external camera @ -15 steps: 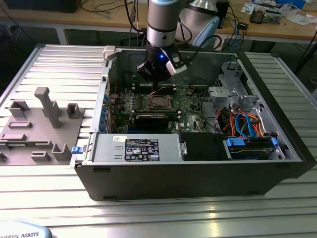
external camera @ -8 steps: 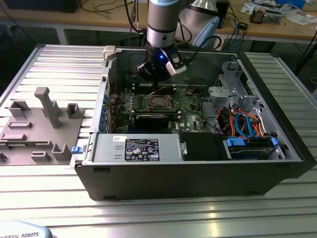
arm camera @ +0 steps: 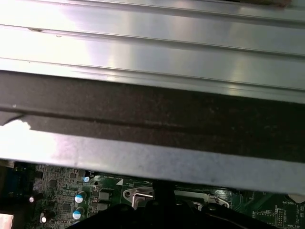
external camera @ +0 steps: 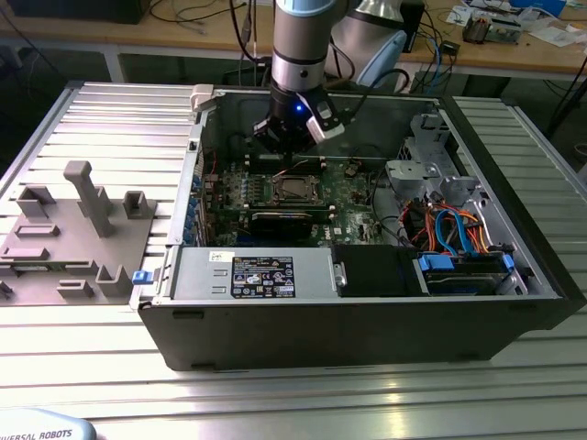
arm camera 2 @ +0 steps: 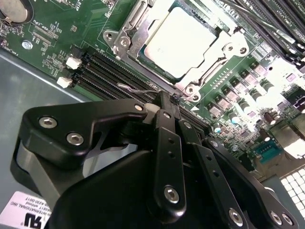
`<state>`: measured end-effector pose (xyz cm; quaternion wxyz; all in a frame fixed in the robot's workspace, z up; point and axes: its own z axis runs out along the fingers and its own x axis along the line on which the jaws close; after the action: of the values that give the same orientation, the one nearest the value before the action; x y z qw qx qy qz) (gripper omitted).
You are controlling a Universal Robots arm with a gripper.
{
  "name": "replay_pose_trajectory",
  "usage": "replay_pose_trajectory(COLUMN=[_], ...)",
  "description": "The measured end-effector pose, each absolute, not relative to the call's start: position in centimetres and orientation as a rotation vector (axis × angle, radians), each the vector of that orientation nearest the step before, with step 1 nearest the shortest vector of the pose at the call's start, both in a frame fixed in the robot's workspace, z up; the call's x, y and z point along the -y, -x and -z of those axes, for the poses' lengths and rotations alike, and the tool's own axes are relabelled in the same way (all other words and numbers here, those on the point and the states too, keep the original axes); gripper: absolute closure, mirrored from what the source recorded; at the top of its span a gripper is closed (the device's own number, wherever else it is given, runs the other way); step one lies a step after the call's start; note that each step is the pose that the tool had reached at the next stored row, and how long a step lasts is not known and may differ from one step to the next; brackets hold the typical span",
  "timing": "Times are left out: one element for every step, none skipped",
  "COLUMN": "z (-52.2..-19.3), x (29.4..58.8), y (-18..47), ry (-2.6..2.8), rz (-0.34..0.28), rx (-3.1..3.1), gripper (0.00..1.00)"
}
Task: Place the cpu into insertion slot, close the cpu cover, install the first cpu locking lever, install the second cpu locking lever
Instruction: 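Install the first cpu locking lever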
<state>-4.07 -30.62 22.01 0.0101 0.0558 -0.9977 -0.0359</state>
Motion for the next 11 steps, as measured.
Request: replay_pose_trajectory(z=[-21.9, -21.8, -21.7, -21.6, -21.4, -21.3, -21.3, -21.2, -21.1, -21.1, -20.9], x=[30.6, 30.6, 30.6, 30.6, 30.6, 30.6, 30.6, 30.6, 30.6, 30.6, 30.6], y=[4.1, 4.1, 4.0, 4.0, 3.9, 3.7, 3.6, 3.5, 3.4, 3.3, 3.1], ry=[-0.174, -0.174, -0.174, -0.175, -0.174, -0.174, -0.174, -0.174, -0.174, -0.174, -0.174], rz=[0.112, 0.112, 0.112, 0.112, 0.112, 0.112, 0.112, 0.112, 0.112, 0.112, 0.112], rx=[3.114, 3.114, 3.114, 3.114, 3.114, 3.114, 3.114, 3.114, 3.113, 3.113, 3.113], gripper=[0.89, 0.89, 0.89, 0.89, 0.89, 0.89, 0.89, 0.89, 0.89, 0.89, 0.89])
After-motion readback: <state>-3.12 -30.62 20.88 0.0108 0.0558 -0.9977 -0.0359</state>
